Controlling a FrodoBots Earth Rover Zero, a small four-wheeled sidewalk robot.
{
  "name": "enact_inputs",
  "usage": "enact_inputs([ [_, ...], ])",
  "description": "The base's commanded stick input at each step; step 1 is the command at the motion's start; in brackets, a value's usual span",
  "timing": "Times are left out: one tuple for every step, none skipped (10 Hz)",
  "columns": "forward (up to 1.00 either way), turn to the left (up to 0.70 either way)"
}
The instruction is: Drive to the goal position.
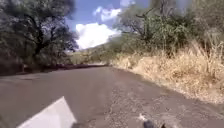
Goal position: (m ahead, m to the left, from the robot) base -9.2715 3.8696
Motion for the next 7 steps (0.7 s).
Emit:
enact_inputs([
  [0.50,0.00],
  [0.50,0.00],
  [0.50,0.00],
  [0.50,0.00],
  [0.50,0.00],
  [0.50,0.00],
  [0.50,0.00],
])
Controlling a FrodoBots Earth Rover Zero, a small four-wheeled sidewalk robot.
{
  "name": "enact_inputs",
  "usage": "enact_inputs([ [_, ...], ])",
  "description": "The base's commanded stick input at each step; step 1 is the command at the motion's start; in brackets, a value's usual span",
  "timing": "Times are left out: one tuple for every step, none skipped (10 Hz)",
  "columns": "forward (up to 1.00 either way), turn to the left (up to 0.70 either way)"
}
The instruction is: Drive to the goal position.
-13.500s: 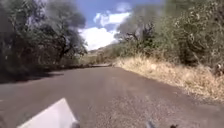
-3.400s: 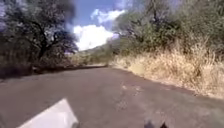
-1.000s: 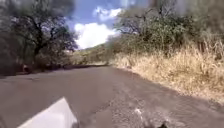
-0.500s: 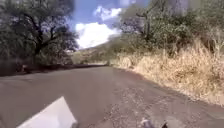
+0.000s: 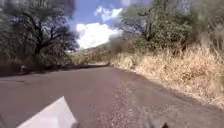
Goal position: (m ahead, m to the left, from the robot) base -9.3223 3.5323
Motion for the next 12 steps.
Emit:
enact_inputs([
  [0.50,0.00],
  [0.50,0.00],
  [0.50,0.00],
  [0.50,0.00],
  [0.50,0.00],
  [0.50,0.00],
  [0.50,0.00],
  [0.41,0.00],
  [0.00,-0.14],
  [0.00,-0.50],
  [0.00,-0.50],
  [0.00,-0.50],
])
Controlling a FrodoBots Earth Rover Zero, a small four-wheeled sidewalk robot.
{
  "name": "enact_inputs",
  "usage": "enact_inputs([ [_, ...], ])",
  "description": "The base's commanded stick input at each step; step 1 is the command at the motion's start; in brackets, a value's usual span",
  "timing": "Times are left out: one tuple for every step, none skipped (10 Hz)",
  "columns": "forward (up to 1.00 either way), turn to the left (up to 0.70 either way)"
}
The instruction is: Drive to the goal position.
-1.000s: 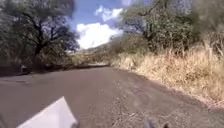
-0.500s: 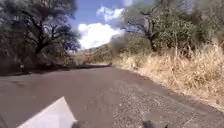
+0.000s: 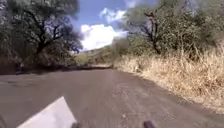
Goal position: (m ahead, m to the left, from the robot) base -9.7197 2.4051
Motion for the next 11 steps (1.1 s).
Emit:
enact_inputs([
  [0.00,-0.50],
  [0.00,-0.50],
  [0.00,-0.50],
  [0.00,-0.50],
  [0.00,-0.50],
  [0.00,-0.50],
  [0.00,-0.50],
  [0.00,-0.50],
  [0.00,-0.50],
  [0.00,-0.50],
  [0.00,-0.50],
])
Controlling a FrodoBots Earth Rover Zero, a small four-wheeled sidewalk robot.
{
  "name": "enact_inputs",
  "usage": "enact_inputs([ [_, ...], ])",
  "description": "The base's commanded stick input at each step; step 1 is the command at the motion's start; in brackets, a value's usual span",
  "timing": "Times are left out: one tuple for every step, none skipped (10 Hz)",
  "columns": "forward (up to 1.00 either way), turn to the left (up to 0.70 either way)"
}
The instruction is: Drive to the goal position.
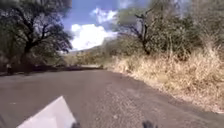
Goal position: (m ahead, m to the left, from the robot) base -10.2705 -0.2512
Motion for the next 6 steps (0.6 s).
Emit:
enact_inputs([
  [0.00,-0.50],
  [0.00,-0.50],
  [0.00,-0.50],
  [0.00,-0.50],
  [0.00,-0.50],
  [0.00,-0.50],
])
